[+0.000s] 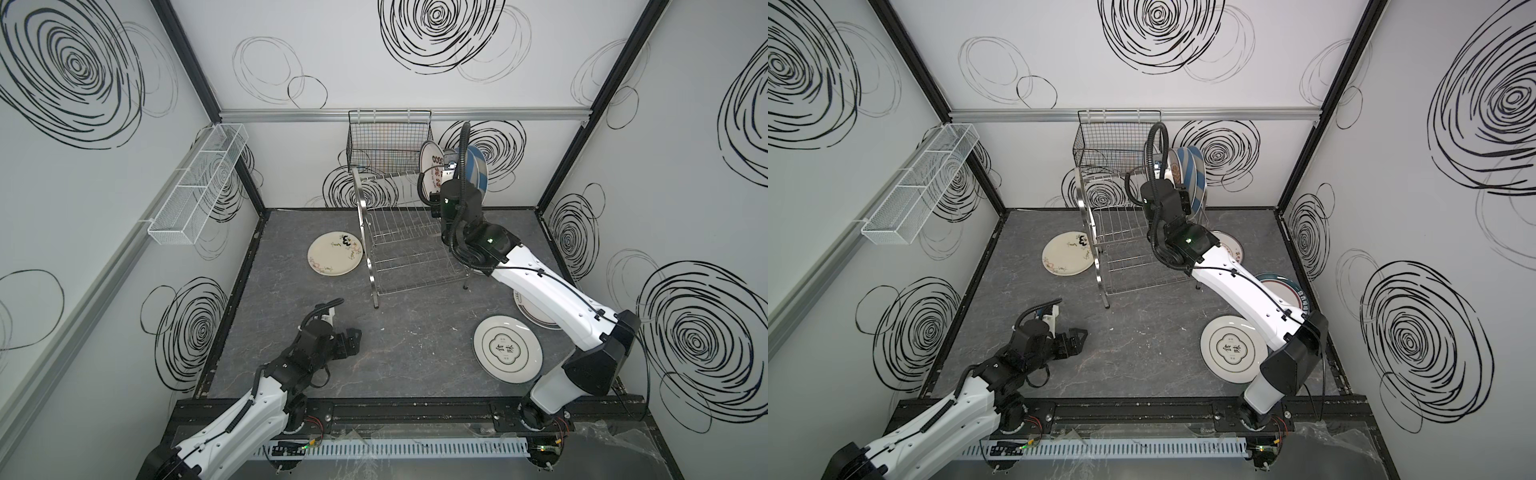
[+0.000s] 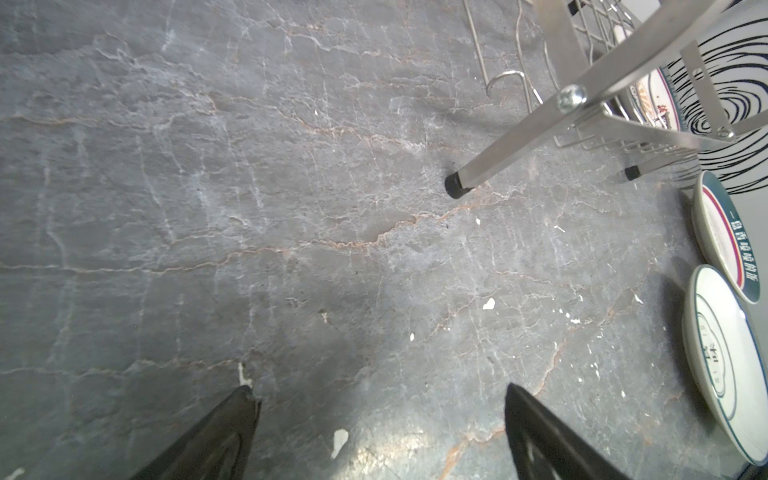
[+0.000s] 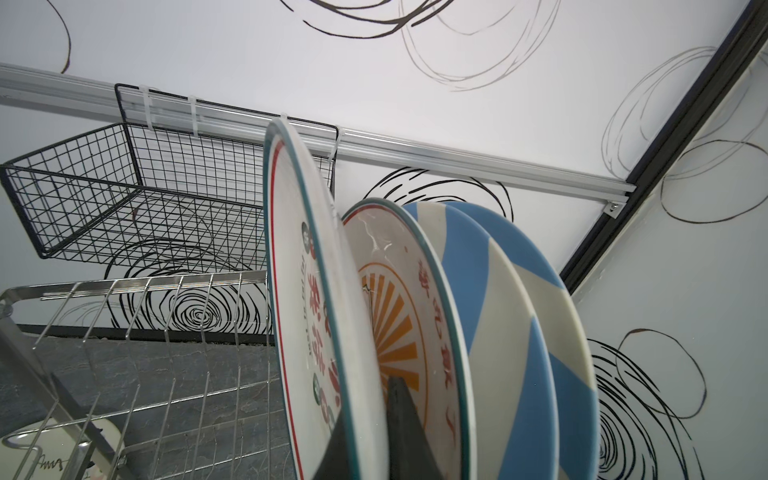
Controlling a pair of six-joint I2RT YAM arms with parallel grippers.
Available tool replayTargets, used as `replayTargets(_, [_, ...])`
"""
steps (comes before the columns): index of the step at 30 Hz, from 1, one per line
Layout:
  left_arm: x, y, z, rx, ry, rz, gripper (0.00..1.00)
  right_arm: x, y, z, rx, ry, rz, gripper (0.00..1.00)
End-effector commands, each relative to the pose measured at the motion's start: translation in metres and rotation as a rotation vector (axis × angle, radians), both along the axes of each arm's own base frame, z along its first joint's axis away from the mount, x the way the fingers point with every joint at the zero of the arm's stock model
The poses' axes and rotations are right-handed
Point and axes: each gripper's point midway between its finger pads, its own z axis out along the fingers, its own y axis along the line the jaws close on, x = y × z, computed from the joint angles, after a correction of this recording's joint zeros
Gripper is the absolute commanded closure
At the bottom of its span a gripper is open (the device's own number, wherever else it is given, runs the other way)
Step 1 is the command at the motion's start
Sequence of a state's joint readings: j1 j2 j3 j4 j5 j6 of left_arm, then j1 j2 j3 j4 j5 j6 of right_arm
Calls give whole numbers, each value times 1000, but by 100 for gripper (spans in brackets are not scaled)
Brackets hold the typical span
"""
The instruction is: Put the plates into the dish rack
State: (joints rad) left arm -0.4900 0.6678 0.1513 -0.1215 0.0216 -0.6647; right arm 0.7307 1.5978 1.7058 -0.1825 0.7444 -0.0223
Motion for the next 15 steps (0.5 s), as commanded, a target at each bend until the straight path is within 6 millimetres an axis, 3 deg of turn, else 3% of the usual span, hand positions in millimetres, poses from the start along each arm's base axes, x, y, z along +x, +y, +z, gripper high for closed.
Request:
replayTargets(1, [4, -2, 5, -7, -34, -7, 4, 1, -1, 7, 48, -27, -3, 100])
replayTargets(15, [4, -2, 5, -8, -32, -10, 4, -3, -5, 2, 55, -7, -12, 100])
